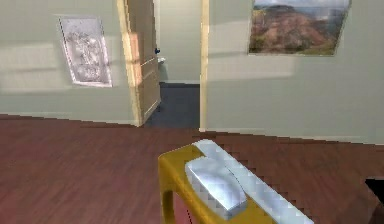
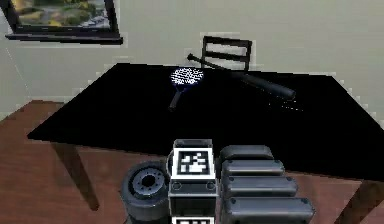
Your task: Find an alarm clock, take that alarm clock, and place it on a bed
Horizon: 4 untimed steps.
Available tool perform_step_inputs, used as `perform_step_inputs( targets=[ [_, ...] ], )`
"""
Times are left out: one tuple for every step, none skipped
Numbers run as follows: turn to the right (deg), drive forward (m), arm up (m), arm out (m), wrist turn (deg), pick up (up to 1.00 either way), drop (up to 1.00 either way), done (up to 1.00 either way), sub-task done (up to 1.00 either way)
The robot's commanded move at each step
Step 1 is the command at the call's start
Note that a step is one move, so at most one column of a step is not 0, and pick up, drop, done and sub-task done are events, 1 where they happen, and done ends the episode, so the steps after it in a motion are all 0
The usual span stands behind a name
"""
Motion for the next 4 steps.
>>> perform_step_inputs(
  targets=[
    [0.0,1.00,0.00,0.00,0.0,0.00,0.00,0.00,0.00],
    [-3.0,0.00,0.00,0.00,0.0,0.00,0.00,0.00,0.00],
    [0.0,1.00,0.00,0.00,0.0,0.00,0.00,0.00,0.00],
    [0.0,1.00,0.00,0.00,0.0,0.00,0.00,0.00,0.00]
  ],
)
